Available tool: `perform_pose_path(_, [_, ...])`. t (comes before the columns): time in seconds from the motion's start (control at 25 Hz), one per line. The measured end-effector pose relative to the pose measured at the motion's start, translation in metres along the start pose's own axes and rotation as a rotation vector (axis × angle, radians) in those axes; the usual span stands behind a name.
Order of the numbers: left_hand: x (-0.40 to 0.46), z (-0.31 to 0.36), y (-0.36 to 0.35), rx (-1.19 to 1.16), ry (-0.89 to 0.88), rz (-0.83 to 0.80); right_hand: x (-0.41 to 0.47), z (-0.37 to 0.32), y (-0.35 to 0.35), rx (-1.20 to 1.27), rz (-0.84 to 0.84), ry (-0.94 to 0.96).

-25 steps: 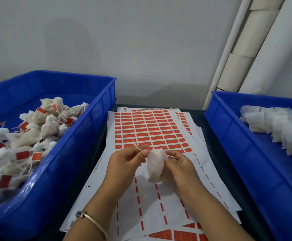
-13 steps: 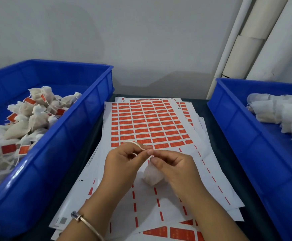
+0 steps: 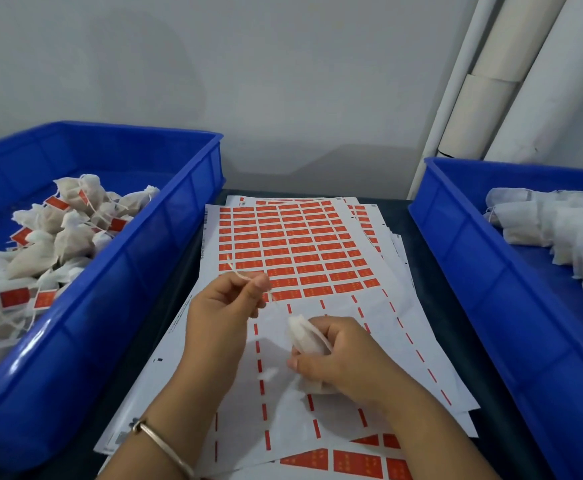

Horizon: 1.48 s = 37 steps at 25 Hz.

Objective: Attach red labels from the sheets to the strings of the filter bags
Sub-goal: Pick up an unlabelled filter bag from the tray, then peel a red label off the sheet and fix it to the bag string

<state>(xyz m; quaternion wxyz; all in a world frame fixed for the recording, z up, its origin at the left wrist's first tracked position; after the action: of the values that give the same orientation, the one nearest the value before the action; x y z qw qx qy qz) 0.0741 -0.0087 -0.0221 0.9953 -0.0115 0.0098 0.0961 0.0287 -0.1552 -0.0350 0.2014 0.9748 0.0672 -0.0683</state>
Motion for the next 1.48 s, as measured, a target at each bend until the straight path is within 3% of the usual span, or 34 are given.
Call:
perform_pose_path(0.12, [0.009,-0.003,0.006,0.020,0.102,0.053,-0.001,-0.002,0.006,0.199,0.007,-0.043])
perform_pose_path(0.28, [0.009,-0.008,0.002,0.144,0.151,0.029,0.003,0.004,0.018,0.854,-0.007,-0.017])
perform_pose_path(0.4, [0.002,-0.010,-0.003,0.365,0.046,-0.072,0.008,0.009,0.022,1.164,0.007,-0.013])
perform_pose_path(0.48, [-0.007,-0.010,-0.007,0.524,-0.097,-0.211,0.008,0.010,0.020,1.037,0.047,0.019])
perform_pose_path(0.64, [-0.017,-0.008,-0.008,0.642,-0.335,-0.469,0.008,0.009,0.013,0.402,0.203,0.029])
perform_pose_path(0.76, [-0.018,-0.008,-0.007,0.669,-0.472,-0.470,0.009,0.006,0.006,0.082,0.186,0.036])
perform_pose_path(0.96, [-0.018,-0.008,-0.005,0.572,-0.583,-0.460,0.006,0.006,-0.003,-0.009,0.009,0.094])
perform_pose_path(1.16, [-0.016,-0.013,-0.008,0.503,-0.533,-0.324,0.002,0.002,-0.004,0.040,0.018,0.140])
perform_pose_path(1.36, [-0.014,-0.016,-0.014,0.349,-0.223,-0.283,-0.001,0.001,-0.007,0.112,0.201,0.215])
perform_pose_path(1.48, [-0.016,-0.018,-0.018,0.227,-0.123,-0.247,-0.003,0.000,-0.013,-0.077,0.349,0.347])
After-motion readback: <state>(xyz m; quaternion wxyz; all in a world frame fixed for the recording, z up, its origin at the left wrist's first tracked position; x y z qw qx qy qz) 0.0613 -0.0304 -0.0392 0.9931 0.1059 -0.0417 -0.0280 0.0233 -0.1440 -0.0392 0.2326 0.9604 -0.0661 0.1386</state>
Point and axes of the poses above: each hand's wrist, its own x-axis towards the middle knuckle, its own y-axis out of the back of the hand, z = x × y, the point moved 1 cm from there along x, towards the middle knuckle, and after that the axes turned 2 degrees about x, right-handed, at the moved point
